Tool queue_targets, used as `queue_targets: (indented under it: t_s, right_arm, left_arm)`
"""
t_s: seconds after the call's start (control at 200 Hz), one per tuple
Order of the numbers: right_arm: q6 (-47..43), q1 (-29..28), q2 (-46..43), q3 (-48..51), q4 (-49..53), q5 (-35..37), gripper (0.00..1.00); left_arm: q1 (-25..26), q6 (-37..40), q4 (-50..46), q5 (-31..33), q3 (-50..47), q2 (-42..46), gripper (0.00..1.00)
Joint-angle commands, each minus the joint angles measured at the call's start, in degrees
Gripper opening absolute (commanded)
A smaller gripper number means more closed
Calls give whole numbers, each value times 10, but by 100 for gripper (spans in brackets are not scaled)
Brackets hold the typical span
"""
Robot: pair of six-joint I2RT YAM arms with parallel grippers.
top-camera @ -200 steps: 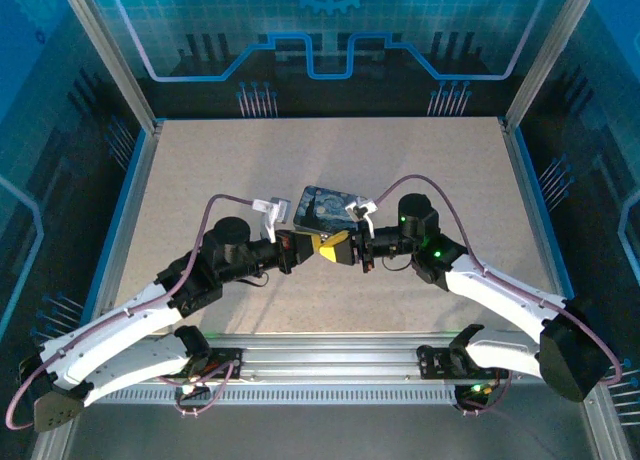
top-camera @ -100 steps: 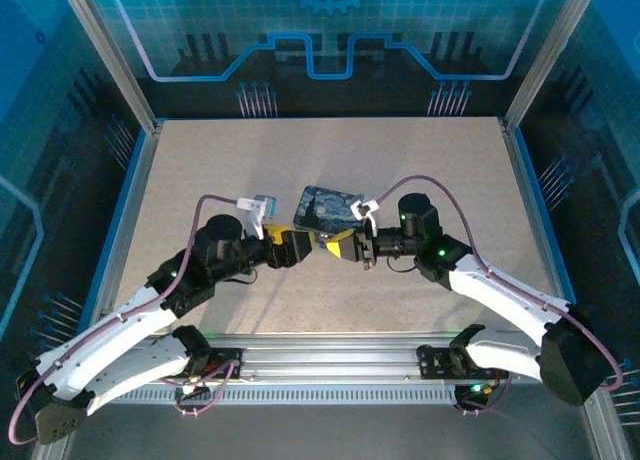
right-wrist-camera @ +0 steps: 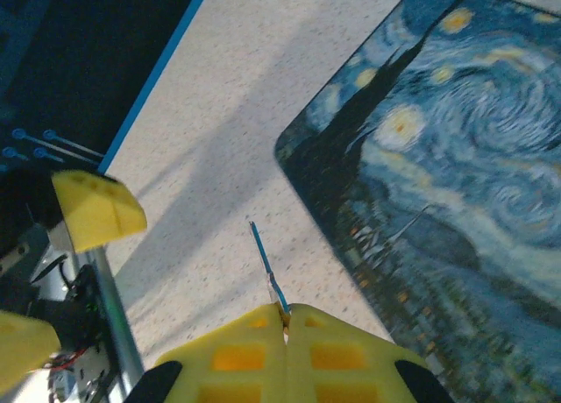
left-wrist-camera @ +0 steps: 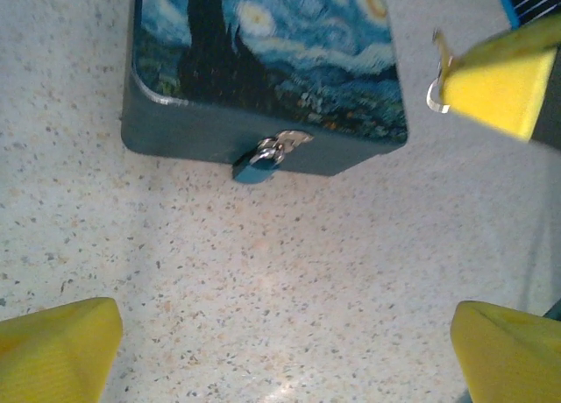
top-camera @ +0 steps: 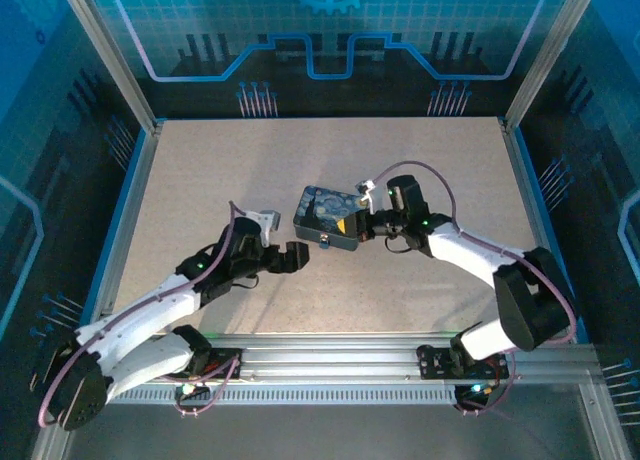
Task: Unlock a padlock with a key
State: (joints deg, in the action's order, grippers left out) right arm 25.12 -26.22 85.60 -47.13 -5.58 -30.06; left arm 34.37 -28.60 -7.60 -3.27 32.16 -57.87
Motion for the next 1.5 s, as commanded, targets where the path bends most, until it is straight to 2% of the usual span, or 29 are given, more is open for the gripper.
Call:
queue_targets:
  t_s: [0.0,0.17,0.42,0.79,1.13,1.496]
  right_arm:
    - [13,14,42,-25,-29,9,1]
    - [21,17,101,-52,-45,2,1]
    - [29,17,130,-36,-43,22,1]
    - [70,14,125,34,-81,25,1]
    - [70,-1,102,43,-75,38,1]
    - [70,-9,89,49,-65,56,1]
  left_arm:
    - [-6,46,85,-41,-15,-39,95]
    - [-7,56,162,-50,-21,-99,90]
    - [-5,55,231,-55,-16,-174,83]
    - [8,44,335,-53,-13,-277,73]
    - [21,33,393,-32,10,-369,68]
    - [24,37,447,-7,31,-429,60]
